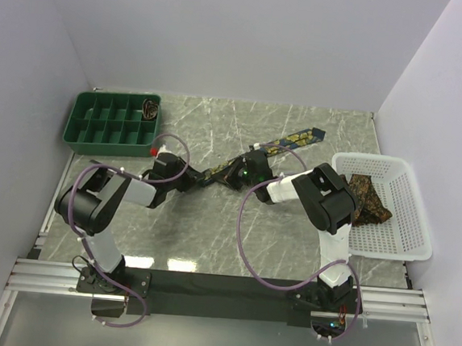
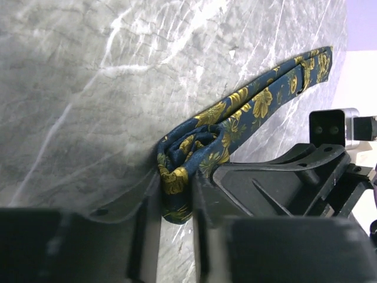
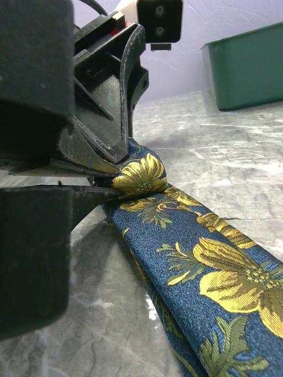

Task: Roll the ties
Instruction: Roll the tie

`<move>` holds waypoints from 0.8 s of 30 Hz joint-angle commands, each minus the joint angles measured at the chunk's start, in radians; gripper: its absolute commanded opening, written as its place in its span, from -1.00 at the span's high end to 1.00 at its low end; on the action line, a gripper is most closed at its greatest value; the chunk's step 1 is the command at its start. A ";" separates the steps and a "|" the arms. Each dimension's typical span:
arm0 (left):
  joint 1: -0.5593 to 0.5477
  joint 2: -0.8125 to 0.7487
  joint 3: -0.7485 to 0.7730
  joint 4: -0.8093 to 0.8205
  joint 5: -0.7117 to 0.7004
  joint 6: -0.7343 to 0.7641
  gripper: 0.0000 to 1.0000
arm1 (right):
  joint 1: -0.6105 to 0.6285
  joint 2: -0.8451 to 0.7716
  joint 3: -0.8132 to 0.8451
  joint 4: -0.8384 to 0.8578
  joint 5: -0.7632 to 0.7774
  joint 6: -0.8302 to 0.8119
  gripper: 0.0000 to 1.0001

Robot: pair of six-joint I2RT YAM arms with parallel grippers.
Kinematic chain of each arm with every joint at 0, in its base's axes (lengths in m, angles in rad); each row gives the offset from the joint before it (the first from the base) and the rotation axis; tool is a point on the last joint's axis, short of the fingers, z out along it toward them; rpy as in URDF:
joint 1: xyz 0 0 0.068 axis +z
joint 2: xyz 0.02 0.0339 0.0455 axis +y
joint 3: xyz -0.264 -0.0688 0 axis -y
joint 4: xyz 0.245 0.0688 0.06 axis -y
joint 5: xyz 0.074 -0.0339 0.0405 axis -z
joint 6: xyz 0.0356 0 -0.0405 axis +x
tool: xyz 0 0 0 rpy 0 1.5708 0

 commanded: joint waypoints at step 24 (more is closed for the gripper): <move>-0.071 -0.145 -0.048 -0.312 0.023 -0.020 -0.38 | 0.048 -0.035 -0.149 -0.072 0.047 -0.055 1.00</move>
